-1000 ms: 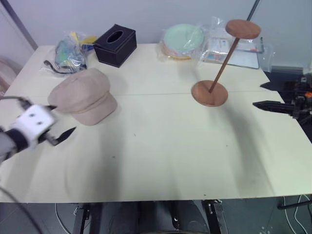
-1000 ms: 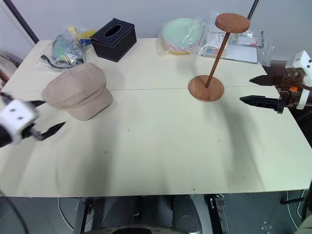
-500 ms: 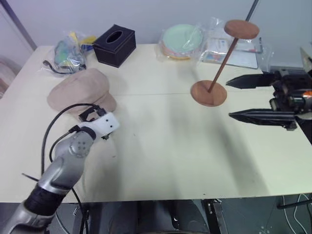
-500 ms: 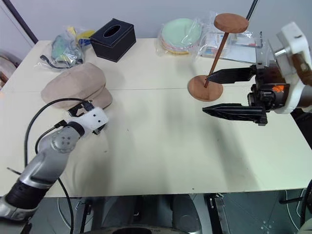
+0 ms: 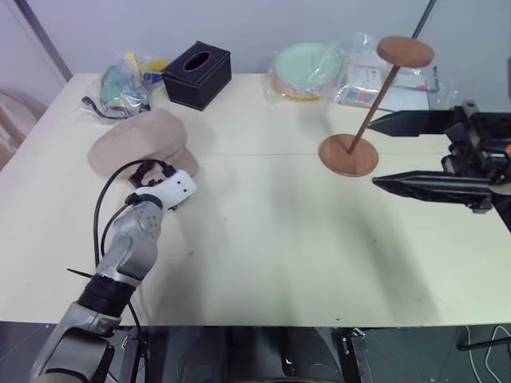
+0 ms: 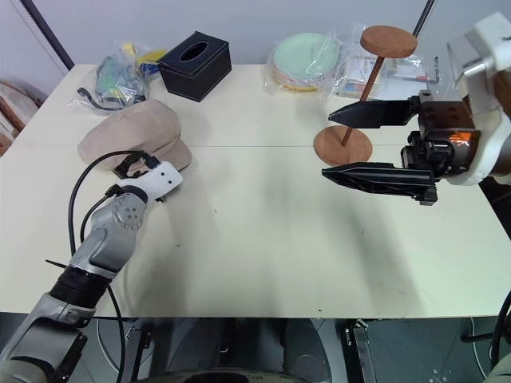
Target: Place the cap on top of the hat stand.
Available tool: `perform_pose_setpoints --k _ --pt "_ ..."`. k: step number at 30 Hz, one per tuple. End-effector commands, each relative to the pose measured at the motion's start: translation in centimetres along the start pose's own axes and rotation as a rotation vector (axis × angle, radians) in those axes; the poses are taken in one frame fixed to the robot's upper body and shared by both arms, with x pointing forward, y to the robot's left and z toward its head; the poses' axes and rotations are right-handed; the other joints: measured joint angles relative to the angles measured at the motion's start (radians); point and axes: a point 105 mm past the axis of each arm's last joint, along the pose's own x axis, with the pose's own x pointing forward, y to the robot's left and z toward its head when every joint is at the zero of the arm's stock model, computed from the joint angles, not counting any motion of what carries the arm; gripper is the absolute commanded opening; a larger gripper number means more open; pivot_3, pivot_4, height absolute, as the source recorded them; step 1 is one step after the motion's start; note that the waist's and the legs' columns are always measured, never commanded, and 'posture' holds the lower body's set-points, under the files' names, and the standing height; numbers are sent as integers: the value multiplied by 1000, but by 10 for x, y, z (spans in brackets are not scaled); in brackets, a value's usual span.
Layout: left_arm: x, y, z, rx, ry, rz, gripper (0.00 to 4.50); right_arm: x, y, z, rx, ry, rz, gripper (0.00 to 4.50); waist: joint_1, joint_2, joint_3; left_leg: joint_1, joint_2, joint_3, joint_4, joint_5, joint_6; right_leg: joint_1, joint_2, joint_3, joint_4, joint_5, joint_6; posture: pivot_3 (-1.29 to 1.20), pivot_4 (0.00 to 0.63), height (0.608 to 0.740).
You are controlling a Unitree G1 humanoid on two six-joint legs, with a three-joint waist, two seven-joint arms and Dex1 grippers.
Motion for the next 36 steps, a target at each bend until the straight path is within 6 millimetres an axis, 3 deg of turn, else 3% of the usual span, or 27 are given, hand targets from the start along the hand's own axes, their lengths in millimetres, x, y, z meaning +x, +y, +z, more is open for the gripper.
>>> perform_pose_setpoints --k 1,6,9,11,18,21,23,26,29,32,36 --pt "2 2 -3 27 -11 10 2636 -3 3 11 -53 -16 -14 4500 0 0 0 0 0 0 0 0 0 0 0 0 0 0 0 0 150 740" --pt "4 14 -7 34 -20 51 114 -4 -1 10 -46 -27 -43 4500 -1 0 0 0 0 0 0 0 0 0 0 0 0 0 0 0 150 740" --pt "5 30 -2 42 -51 104 41 -9 -6 7 1 -17 -78 4500 2 0 0 0 0 0 0 0 0 0 -1 0 0 0 0 0 150 740" --pt "4 46 14 53 -123 156 41 -14 -8 8 -9 -21 -105 4500 3 0 0 -1 0 -1 1 0 0 0 -2 -1 0 0 0 0 150 740" --pt "-15 130 102 29 -501 403 41 -44 -23 3 -46 11 -283 4500 25 -1 0 -7 -1 -5 8 -1 1 -1 -2 -6 0 1 1 0 150 740" --pt "-33 167 160 -18 -742 487 41 -61 -22 9 -60 8 -349 4500 26 -1 0 -11 -2 -6 11 -1 2 -1 -3 -7 -1 2 3 0 150 740" --pt "-48 178 199 -29 -914 509 41 -70 -20 15 -66 -13 -383 4500 25 -1 0 -14 -3 -7 13 -1 2 -2 -3 -9 -1 2 4 0 150 740" --pt "-75 177 259 -38 -1187 485 41 -80 -15 24 -67 -52 -429 4500 23 -1 0 -14 -5 -7 13 -2 3 -2 -4 -9 -2 3 5 0 150 740" --pt "-92 162 293 -26 -1367 438 41 -84 -10 23 -62 -52 -464 4500 22 -1 0 -14 -5 -6 13 -2 4 -2 -4 -9 -4 3 5 0 150 740" --pt "-97 139 312 41 -1462 379 41 -85 -5 19 -52 -39 -486 4500 15 0 0 -13 -5 -5 12 -2 4 -2 -4 -8 -3 3 5 0 150 740" --pt "-75 90 328 130 -1422 259 41 -85 5 13 -43 -35 -520 4500 15 0 0 -12 -5 -5 12 -2 4 -2 -2 -6 -2 3 5 0 150 740"
